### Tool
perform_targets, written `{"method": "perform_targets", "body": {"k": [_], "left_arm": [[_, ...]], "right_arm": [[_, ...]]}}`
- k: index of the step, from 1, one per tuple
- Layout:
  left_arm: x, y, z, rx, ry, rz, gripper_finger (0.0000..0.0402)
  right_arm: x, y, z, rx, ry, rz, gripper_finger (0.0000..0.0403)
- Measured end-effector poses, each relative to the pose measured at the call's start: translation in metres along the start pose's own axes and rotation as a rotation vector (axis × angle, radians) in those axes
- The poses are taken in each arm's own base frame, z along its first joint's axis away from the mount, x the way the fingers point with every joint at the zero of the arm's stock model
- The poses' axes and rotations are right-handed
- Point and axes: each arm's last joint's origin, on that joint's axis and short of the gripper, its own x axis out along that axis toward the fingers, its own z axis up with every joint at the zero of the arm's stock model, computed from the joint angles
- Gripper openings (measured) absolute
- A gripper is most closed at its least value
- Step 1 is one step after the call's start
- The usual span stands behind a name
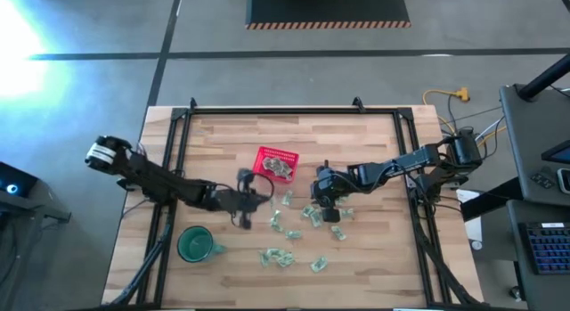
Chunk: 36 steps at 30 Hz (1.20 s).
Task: Pick and place items into bin
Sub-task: Put the stevia packet into the red bin
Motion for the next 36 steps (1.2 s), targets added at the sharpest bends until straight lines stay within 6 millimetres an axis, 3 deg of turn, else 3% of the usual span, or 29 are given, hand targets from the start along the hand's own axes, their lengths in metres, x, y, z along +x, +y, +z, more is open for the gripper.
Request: {"method": "perform_targets", "body": {"k": [7,15,20,30,36], "left_arm": [[0.007,0.037,-0.006,-0.056,0.057,0.200,0.0001],[0.021,0.065,-0.024,-0.105,0.135,0.275,0.0001],[0.023,0.067,-0.026,-0.106,0.146,0.270,0.0009],[0.023,0.067,-0.026,-0.109,0.142,0.275,0.0103],[0.023,0.067,-0.022,-0.126,0.128,0.274,0.0125]], "right_arm": [[0.000,0.000,0.000,0.004,0.000,0.000,0.0057],[0.000,0.000,-0.001,0.008,0.009,0.000,0.0057],[0.000,0.000,-0.001,0.006,0.014,0.000,0.0057],[0.000,0.000,-0.001,0.008,0.014,-0.001,0.0057],[0.001,0.002,-0.002,0.085,0.019,0.019,0.0057]]}}
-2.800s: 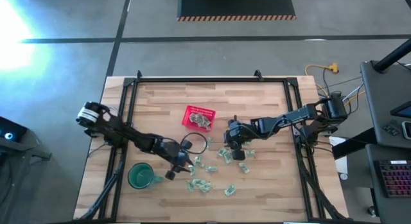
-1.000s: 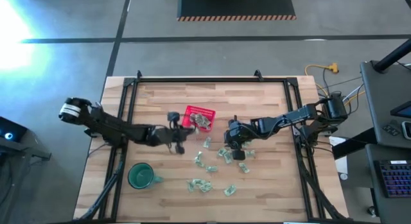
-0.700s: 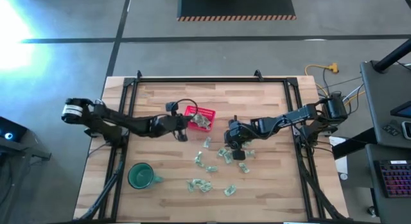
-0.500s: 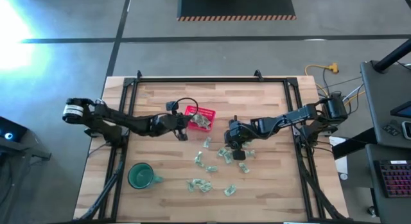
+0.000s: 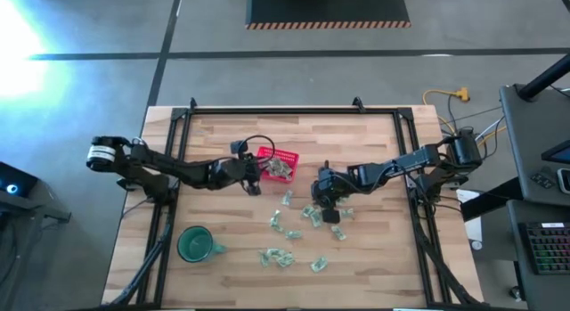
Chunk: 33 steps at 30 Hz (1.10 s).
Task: Pick and place items into bin
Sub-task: Put the stevia packet into the red bin
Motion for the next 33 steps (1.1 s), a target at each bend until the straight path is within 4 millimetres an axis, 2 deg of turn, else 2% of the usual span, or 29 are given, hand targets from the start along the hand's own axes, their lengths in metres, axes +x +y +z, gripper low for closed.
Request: {"method": "perform_targets", "body": {"k": [4,9,16,28,33], "left_arm": [[0.000,0.000,0.000,-0.012,-0.001,-0.001,0.0126],[0.000,0.000,0.000,-0.012,0.000,-0.001,0.0126],[0.000,0.000,-0.002,-0.010,0.004,-0.002,0.0126],[-0.001,0.000,-0.001,-0.011,0.002,-0.001,0.0126],[0.000,0.000,-0.001,-0.012,0.001,-0.001,0.0126]], "right_arm": [[0.002,0.002,0.000,-0.013,-0.004,0.040,0.0057],[0.012,0.006,0.002,-0.048,-0.100,0.068,0.0057],[0.026,0.008,-0.004,-0.072,-0.076,0.118,0.0058],[0.027,0.011,-0.004,-0.063,-0.091,0.130,0.0147],[0.030,0.014,-0.004,-0.076,-0.108,0.178,0.0172]]}}
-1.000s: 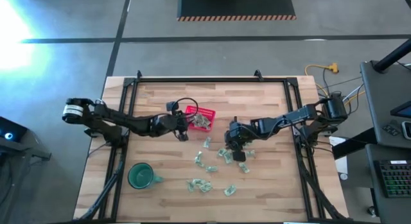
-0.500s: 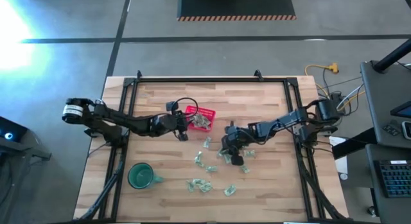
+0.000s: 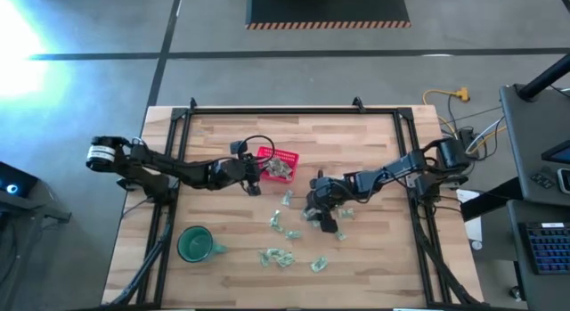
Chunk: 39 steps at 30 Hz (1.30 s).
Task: Pick and place items into bin
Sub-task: Put the stevia packet into the red bin
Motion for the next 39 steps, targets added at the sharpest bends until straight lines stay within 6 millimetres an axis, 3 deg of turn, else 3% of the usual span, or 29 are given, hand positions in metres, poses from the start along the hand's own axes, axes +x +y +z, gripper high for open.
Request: {"method": "perform_targets", "body": {"k": [12,18,28,39], "left_arm": [[0.000,0.000,0.000,-0.023,-0.002,0.001,0.0126],[0.000,0.000,0.000,-0.023,-0.001,0.000,0.0126],[0.000,0.000,0.000,-0.022,0.000,0.000,0.0126],[0.000,0.000,0.000,0.001,-0.001,0.000,0.0126]], "right_arm": [[0.013,-0.005,-0.008,-0.030,0.016,-0.011,0.0163],[0.013,-0.005,-0.006,-0.060,0.014,-0.017,0.0123],[0.012,-0.005,-0.003,-0.128,0.003,-0.018,0.0020],[0.009,-0.005,0.016,-0.188,-0.050,-0.090,0.0009]]}}
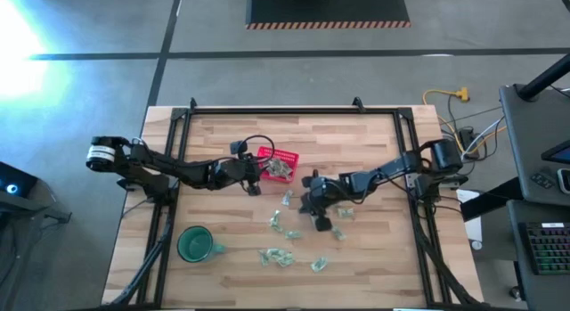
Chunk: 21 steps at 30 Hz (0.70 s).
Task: Pick and place items into bin
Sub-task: Put the stevia packet into the red bin
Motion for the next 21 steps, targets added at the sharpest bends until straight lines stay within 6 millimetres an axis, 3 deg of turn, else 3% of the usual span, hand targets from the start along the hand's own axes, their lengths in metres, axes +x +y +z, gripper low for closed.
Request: {"method": "perform_targets", "body": {"k": [8,15,21], "left_arm": [[0.000,0.000,0.000,0.039,0.000,0.001,0.0126],[0.000,0.000,0.000,0.064,0.000,0.002,0.0126],[-0.001,0.001,0.001,0.080,-0.002,0.003,0.0126]], "right_arm": [[-0.017,-0.006,0.026,-0.069,-0.075,-0.207,0.0009],[-0.028,-0.016,0.043,-0.114,-0.104,-0.520,0.0009],[-0.033,-0.036,0.056,-0.093,-0.126,-0.593,0.0009]]}}
